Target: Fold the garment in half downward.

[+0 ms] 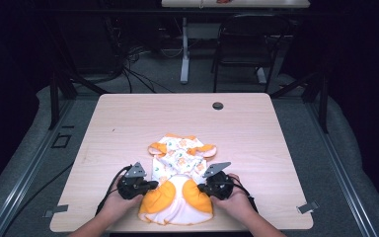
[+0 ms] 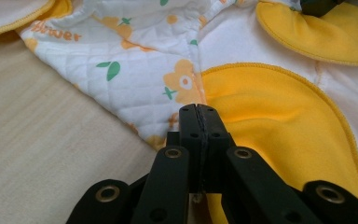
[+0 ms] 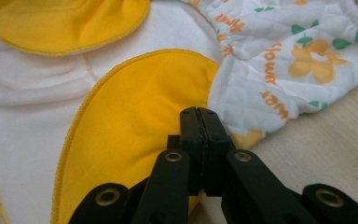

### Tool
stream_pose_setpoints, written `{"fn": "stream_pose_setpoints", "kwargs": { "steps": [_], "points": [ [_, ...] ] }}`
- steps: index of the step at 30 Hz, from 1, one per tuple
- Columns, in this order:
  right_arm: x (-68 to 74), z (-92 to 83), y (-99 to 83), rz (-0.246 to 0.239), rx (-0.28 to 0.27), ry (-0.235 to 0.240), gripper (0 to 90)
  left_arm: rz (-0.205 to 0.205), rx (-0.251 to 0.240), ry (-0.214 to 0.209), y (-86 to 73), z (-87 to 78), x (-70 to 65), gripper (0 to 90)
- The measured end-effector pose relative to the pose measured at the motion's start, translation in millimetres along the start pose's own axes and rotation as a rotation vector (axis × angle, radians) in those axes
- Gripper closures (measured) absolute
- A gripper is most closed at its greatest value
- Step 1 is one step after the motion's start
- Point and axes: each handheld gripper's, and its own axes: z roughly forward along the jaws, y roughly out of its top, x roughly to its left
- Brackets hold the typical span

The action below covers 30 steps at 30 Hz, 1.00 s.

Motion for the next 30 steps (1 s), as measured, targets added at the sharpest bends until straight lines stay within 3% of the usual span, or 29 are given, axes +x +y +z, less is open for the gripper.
{"fn": "stream_pose_setpoints", "kwargs": {
  "steps": [4,8,14,17,24,30],
  "points": [
    [5.7,-2.6,-0.4,-0.018,0.022,0.002,86.7,-0.008,0.011,-0.019,-1.1,-2.0,-2.9,89.6],
    [3.1,-8.9,6.8,-0.019,0.041,0.004,83.2,0.009,0.029,-0.001,9.9,-7.1,3.1,85.4],
    [-14.0,-29.7,36.1,-0.023,0.027,-0.033,82.3,0.002,0.002,0.01,46.6,-23.5,23.1,80.0],
    [-35.3,-39.8,58.4,0.006,0.016,-0.047,78.0,-0.012,-0.013,0.029,70.6,-30.4,35.9,76.2],
    [-53.7,-36.8,82.6,-0.005,0.042,-0.089,76.3,0.021,0.013,0.05,92.3,-26.5,48.0,73.4],
    [-61.9,-32.6,99.8,-0.043,0.086,-0.086,74.9,0.038,0.044,0.038,104.8,-14.2,56.6,72.4]
  ]
}}
